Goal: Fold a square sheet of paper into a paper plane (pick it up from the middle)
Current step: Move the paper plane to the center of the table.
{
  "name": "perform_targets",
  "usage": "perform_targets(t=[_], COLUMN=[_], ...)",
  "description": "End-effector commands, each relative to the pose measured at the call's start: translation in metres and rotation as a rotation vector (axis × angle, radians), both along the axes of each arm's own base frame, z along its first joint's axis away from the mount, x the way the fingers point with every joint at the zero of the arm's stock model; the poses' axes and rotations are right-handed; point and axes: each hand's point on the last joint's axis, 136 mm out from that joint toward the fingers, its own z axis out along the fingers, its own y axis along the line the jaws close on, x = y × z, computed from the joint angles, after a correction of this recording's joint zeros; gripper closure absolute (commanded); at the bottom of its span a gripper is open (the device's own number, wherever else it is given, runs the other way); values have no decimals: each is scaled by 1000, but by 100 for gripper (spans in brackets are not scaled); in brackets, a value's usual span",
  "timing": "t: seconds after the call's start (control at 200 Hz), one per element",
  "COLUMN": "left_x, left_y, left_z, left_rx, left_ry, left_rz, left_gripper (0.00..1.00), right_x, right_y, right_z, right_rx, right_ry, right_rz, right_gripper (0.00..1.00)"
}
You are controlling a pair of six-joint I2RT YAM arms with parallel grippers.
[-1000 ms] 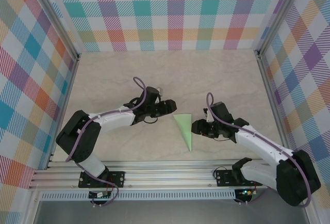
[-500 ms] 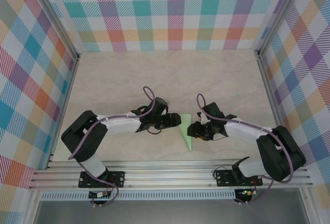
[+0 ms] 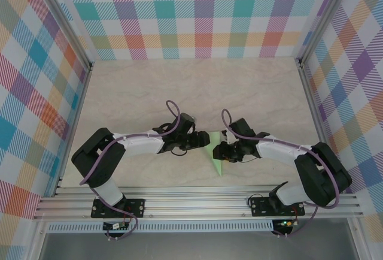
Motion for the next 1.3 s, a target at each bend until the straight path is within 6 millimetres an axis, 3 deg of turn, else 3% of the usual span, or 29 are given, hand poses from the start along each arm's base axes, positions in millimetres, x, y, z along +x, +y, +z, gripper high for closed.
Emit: perform_targets(t=[0.0, 0.115, 0.5, 0.68, 0.815, 0.915, 1.045, 1.295], left_x=[0, 1, 4, 2, 1, -1, -5, -18], left_y=[4, 11, 53, 69, 87, 107, 132, 181], left_z=[1, 2, 12, 19, 25, 32, 39, 44], left_rx=[28, 42, 101, 120, 155, 200, 260, 366], left_ry=[-1, -13, -80, -105, -134, -164, -204, -256], left_rz=[30, 59, 223, 260, 312, 363, 416, 503], left_gripper=[30, 30, 30, 30, 30, 30, 28, 26], right_x=[3, 0, -6, -8, -2, 12, 48, 129], right_y=[5, 0, 2, 7, 6, 8, 15, 37], right_z=[5, -1, -13, -17, -9, 5, 26, 22], right_rx=[-39, -129, -356, -437, -534, -574, -585, -573], right_ry=[-41, -53, -87, -95, -136, -191, -257, -230], right_rz=[33, 43, 107, 145, 149, 128, 92, 30], right_gripper=[64, 70, 69, 77, 88, 91, 90, 90])
